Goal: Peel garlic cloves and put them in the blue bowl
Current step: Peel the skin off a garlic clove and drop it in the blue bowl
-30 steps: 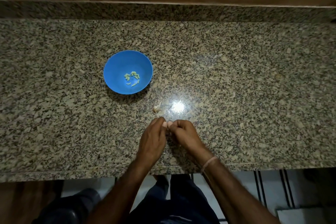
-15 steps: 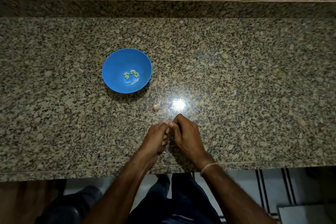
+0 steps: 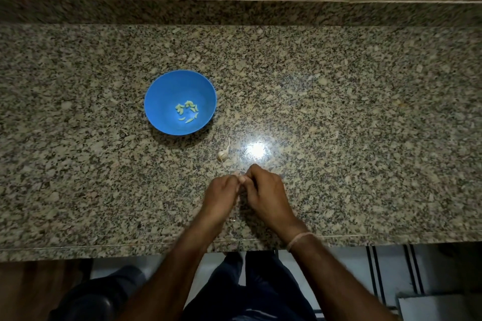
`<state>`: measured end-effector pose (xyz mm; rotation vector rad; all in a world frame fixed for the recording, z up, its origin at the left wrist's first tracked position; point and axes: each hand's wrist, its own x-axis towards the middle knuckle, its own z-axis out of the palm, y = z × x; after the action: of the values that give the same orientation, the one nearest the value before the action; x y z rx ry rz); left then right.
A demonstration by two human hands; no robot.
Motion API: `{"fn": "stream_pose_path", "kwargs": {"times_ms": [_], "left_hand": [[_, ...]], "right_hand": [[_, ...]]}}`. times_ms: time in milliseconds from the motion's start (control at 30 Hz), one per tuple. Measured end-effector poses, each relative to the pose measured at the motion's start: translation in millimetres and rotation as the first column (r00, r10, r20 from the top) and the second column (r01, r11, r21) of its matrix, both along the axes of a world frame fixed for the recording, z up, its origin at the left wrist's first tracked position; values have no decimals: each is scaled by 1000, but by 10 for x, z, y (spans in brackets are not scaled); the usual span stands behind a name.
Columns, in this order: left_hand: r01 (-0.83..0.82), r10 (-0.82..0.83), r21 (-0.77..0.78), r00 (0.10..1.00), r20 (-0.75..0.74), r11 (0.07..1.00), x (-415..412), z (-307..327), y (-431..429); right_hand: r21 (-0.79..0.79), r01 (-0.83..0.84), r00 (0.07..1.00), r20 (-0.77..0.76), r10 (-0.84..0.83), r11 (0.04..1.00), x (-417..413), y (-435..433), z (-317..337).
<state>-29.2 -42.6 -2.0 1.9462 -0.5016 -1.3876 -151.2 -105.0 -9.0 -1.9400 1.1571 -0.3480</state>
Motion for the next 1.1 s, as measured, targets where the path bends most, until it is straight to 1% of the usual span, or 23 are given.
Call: {"fn": "stream_pose_path", "kwargs": {"times_ms": [33,67,100,133,167,233,267,300,333,367,400,433,467,500,533,567,667,700,733,800,833,900,1100], "left_hand": [[135,-115,-40,937,329,990,-32,-33,46],[231,-158,-65,821,548,971,-63,-68,76],[262,-138,-101,754,642,960,-85,-73,90],[264,-114,-133,742,660,955,-92,-55,96],[208,-76,-168,814,576,964,-85,-37,81],[-65,82,-151,991,107,986,-66,12,-5],[-218,206,-41,958,-199,975,-58,68,-56],[-302,299,52,876,-378,952,-52,105,-93],[-309,306,59,863,-402,949,-50,116,-102],[-255,241,-15,931,-272,967,-65,122,-89],[-126,128,-131,992,0,983,-75,89,-49],[66,5,-185,934,358,980,-71,23,8],[225,-85,-155,787,611,962,-55,-42,55],[306,-118,-134,678,726,943,-42,-79,73],[328,-106,-151,648,754,932,-30,-99,79],[303,-69,-199,688,723,932,-26,-105,79],[123,45,-285,854,518,951,-67,-61,64],[82,53,-264,883,466,961,-90,-42,58],[34,65,-231,912,406,972,-109,-37,53],[-96,124,-154,974,190,983,-114,-22,25],[-185,189,-103,982,30,977,-107,-4,-2],[-283,279,-3,948,-155,959,-89,12,-45],[-159,162,-35,983,86,987,-66,-35,-42]], "right_hand": [[256,105,992,37,-119,961,11,-21,11],[545,177,962,78,-261,819,33,-37,51],[723,202,928,74,-365,661,48,-46,86],[764,192,916,85,-391,615,48,-44,94],[673,180,935,108,-336,717,40,-40,92],[227,100,985,116,-128,969,-1,-41,27],[86,60,990,122,-71,994,-18,-48,5],[11,42,992,118,-43,999,-16,-55,1],[9,50,992,112,-50,999,3,-55,1],[82,78,990,107,-87,994,13,-54,3],[255,133,979,118,-168,958,40,-75,45],[514,193,948,122,-294,836,75,-102,117],[757,211,900,96,-426,618,104,-112,163],[890,204,853,43,-520,407,125,-115,206],[931,198,835,4,-551,307,124,-118,204],[935,198,836,-5,-548,294,112,-114,201],[887,182,865,62,-499,425,75,-74,176],[833,202,884,71,-462,515,65,-63,166],[726,227,913,73,-401,649,53,-52,139],[343,207,970,51,-238,916,38,-33,59],[153,146,987,41,-154,977,42,-15,30],[-38,57,998,16,-56,998,50,17,-36],[-16,115,991,70,-114,993,58,61,-86]]}}
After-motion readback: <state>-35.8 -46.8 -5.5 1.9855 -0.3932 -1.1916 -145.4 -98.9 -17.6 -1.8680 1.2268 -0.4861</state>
